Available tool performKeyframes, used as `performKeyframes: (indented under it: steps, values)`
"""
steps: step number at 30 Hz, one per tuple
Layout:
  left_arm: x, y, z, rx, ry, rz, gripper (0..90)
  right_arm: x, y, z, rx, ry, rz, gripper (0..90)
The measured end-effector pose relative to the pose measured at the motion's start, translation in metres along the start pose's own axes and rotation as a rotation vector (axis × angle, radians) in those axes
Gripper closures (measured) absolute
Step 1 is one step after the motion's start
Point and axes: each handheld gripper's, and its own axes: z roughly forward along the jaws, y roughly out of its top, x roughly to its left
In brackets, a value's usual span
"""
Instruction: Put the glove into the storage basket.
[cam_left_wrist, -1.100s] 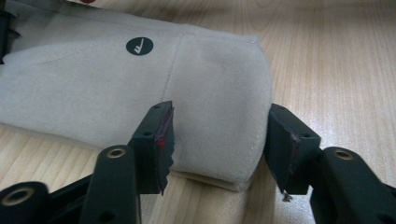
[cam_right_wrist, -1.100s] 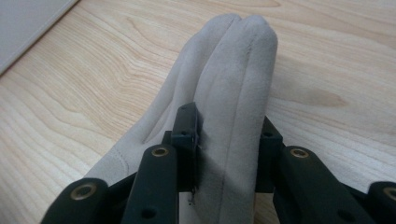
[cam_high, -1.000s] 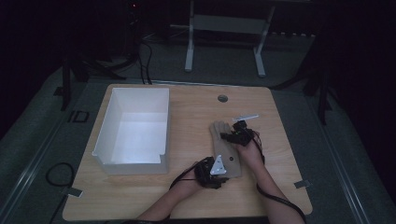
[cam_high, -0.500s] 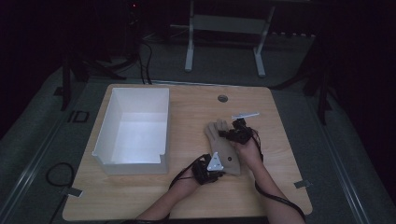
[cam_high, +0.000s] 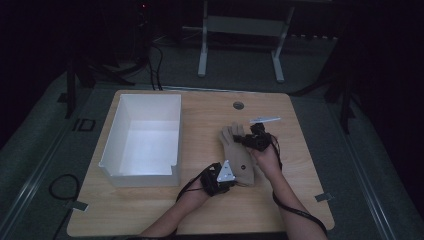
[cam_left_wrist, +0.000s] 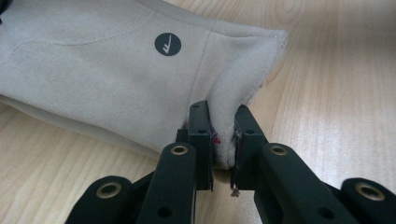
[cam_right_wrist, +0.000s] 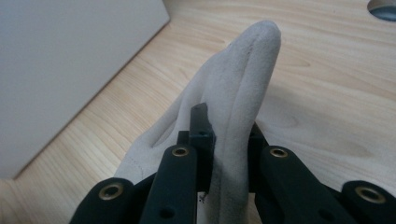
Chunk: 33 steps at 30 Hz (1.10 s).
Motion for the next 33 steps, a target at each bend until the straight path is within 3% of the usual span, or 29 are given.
performKeyframes:
  steps: [7, 16, 33]
  values:
    - [0.003, 0.013, -0.020, -0.010, 0.016, 0.038, 81.8, 0.005, 0.012, -0.013, -0.049, 0.014, 0.003, 81.4]
    - [0.008, 0.025, -0.043, -0.003, 0.040, 0.074, 81.8, 0.017, 0.029, -0.027, -0.086, 0.030, -0.028, 81.5]
    - [0.019, 0.034, -0.101, -0.018, 0.112, 0.110, 81.7, 0.057, 0.073, -0.040, -0.176, 0.080, -0.080, 81.4]
